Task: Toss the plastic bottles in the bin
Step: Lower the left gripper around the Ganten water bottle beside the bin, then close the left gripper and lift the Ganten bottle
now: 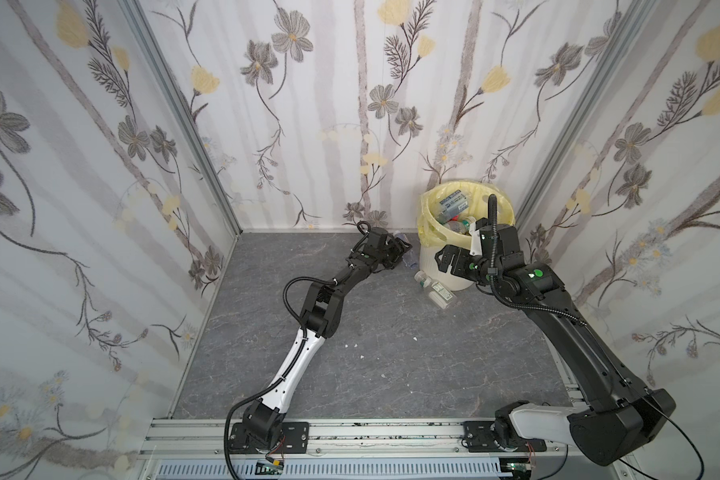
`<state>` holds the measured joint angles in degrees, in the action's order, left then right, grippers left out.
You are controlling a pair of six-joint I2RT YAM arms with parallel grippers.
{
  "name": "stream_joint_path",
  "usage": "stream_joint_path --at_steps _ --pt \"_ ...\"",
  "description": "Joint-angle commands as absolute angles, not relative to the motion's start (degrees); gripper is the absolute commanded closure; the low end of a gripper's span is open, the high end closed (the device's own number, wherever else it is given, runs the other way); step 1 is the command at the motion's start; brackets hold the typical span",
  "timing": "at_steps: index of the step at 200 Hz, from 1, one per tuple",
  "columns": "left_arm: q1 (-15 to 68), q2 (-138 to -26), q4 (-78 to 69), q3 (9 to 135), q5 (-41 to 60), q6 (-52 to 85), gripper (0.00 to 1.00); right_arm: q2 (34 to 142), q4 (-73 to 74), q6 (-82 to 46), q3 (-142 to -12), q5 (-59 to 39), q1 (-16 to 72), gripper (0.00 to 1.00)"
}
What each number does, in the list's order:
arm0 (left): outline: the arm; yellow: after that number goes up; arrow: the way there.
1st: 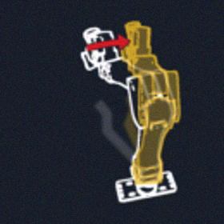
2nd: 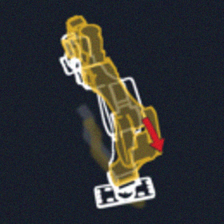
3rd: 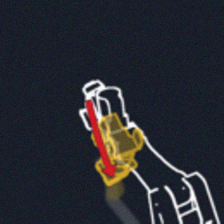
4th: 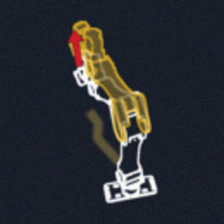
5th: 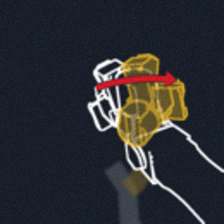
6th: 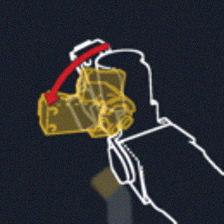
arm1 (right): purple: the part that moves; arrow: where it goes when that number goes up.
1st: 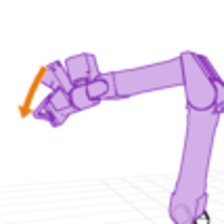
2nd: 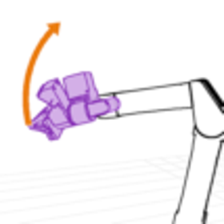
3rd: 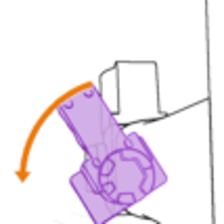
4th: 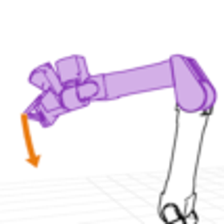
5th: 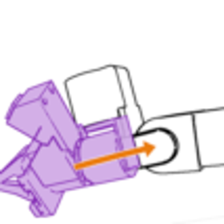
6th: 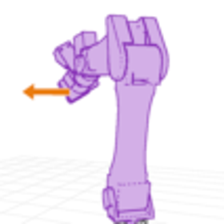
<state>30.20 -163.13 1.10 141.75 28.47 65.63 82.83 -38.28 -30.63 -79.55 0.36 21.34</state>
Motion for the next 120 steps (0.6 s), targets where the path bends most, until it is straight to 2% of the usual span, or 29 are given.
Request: stream_joint_path --at_steps 1,33,94,120 --pt "30.75 -162.32 7.83 139.60 29.84 61.89 0.30 82.23 -36.39 -31.70 -78.89 1.46 21.27 0.00" --pt "31.53 -162.19 8.70 139.58 31.01 60.73 0.32 81.61 -36.16 -32.28 -78.30 1.14 21.27 0.00" --pt "32.15 -159.99 9.58 137.44 31.78 59.79 0.45 80.38 -35.61 -32.94 -77.26 1.16 21.15 0.00" --pt "31.61 -156.41 9.58 134.89 31.25 59.00 0.47 80.38 -35.32 -32.87 -76.89 0.63 21.12 0.00"
